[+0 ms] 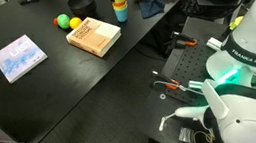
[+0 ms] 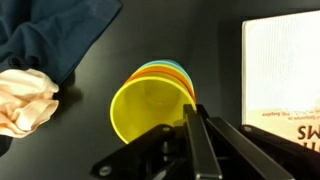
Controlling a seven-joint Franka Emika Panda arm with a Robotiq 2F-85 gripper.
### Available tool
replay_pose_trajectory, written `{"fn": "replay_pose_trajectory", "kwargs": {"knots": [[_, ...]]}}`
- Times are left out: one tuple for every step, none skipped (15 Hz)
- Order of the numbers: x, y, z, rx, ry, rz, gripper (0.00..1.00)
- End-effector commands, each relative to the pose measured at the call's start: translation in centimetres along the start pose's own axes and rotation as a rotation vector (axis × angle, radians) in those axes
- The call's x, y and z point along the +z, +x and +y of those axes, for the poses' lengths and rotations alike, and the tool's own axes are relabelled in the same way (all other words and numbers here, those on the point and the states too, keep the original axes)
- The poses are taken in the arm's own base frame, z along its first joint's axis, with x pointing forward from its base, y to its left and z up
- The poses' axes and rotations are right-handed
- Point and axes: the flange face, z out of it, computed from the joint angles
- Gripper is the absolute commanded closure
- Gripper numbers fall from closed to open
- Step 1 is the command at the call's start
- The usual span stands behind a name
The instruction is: Remove the yellow, orange and yellow cups and put them on the table
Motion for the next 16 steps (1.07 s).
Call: {"fn": "replay_pose_trajectory", "kwargs": {"knots": [[-2.9, 0.1, 0.6, 0.008, -0.022, -0.022, 0.96], [-3.6, 0.2, 0.8, 0.01, -0.028, -0.022, 0.96], [-4.4, 0.3, 1.0, 0.01, -0.029, -0.022, 0.96], [-5.4, 0.6, 1.2, 0.012, -0.033, -0.013, 0.96], [-6.3, 0.8, 1.4, 0.012, -0.038, -0.004, 0.96], [-7.3, 1.1, 1.5, 0.007, -0.036, 0.006, 0.96], [-8.1, 1.4, 1.6, 0.006, -0.038, 0.017, 0.96], [-8.9, 1.8, 1.6, 0.005, -0.041, 0.029, 0.96], [-9.6, 2.3, 1.5, -0.004, -0.043, 0.054, 0.96], [-9.9, 2.8, 1.2, -0.011, -0.051, 0.07, 0.96], [-10.1, 3.3, 0.9, -0.022, -0.053, 0.079, 0.96], [-10.0, 3.8, 0.5, -0.036, -0.056, 0.099, 0.96], [-9.7, 4.3, 0.0, -0.048, -0.062, 0.112, 0.96], [-9.3, 4.6, -0.5, -0.059, -0.067, 0.118, 0.96], [-8.6, 4.9, -1.1, -0.074, -0.066, 0.118, 0.96], [-8.0, 5.3, -1.6, -0.086, -0.066, 0.122, 0.96]]}}
